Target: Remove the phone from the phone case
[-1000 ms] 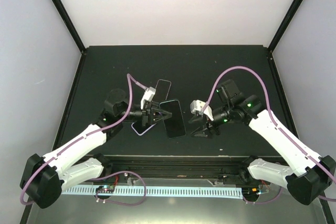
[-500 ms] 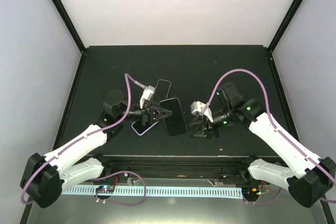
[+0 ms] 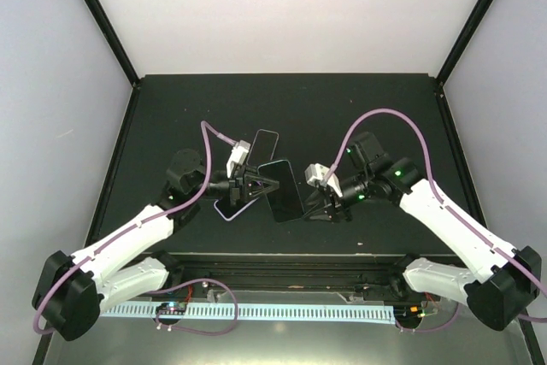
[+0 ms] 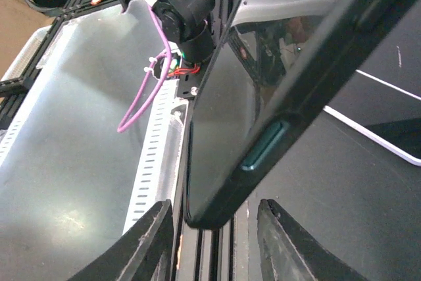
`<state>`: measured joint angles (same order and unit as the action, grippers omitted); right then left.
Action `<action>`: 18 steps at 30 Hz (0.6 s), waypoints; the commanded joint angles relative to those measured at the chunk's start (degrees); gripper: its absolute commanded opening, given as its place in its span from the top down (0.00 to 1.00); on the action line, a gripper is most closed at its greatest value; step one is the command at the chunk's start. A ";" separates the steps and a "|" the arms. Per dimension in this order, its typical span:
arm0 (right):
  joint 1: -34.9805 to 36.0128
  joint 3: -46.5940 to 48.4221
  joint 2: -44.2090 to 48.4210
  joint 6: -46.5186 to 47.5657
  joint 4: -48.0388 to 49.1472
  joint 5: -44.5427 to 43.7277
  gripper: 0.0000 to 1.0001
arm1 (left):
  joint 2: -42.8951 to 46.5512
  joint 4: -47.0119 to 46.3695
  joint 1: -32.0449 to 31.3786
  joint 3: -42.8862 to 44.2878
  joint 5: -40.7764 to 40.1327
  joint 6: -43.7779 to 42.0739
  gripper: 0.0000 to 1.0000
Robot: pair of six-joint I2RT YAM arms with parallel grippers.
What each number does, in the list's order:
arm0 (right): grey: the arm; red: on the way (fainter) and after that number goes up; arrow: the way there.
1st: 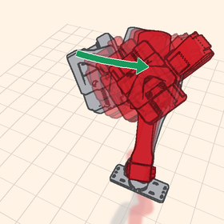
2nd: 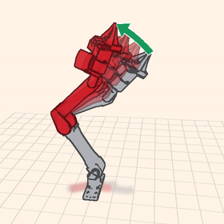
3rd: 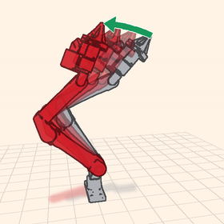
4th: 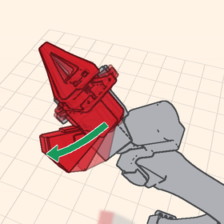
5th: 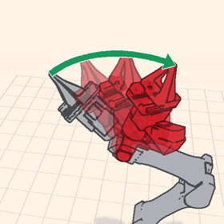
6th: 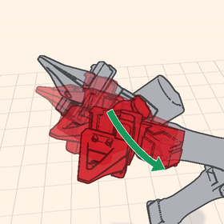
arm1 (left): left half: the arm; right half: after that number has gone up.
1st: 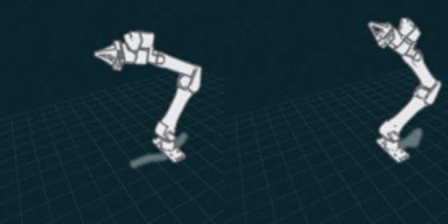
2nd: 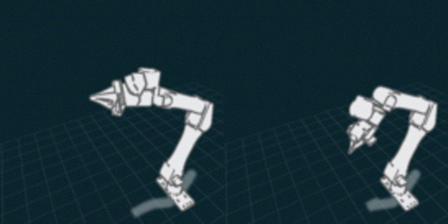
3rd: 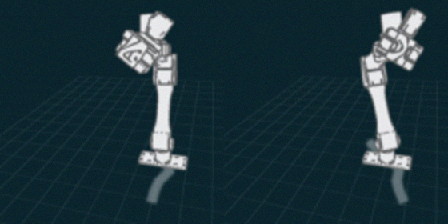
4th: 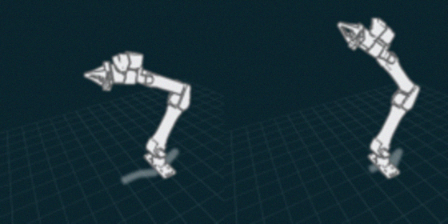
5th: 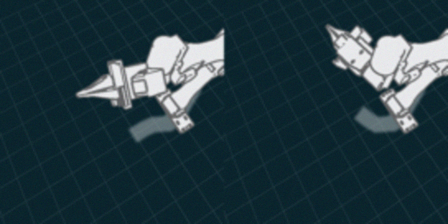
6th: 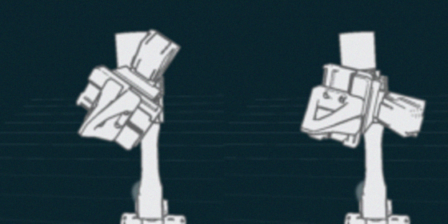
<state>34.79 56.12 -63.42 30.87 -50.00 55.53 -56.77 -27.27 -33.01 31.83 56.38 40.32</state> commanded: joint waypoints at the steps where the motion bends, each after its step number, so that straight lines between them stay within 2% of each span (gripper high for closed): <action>1: 1.94 3.35 -1.43 0.89 0.46 1.52 0.64 | 2.67 -3.66 0.32 0.61 0.48 0.73 0.98; 8: 4.41 6.09 -3.22 5.88 -4.82 0.73 0.67 | 3.82 -0.24 0.32 1.57 3.02 0.57 0.98; 18: 7.16 8.03 -6.18 13.76 -11.72 1.65 0.64 | 3.51 1.29 0.40 1.37 4.20 1.25 0.98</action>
<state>40.21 61.34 -68.34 39.66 -57.52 55.66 -54.22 -23.35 -33.01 31.57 59.05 40.71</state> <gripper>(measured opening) 0.354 0.121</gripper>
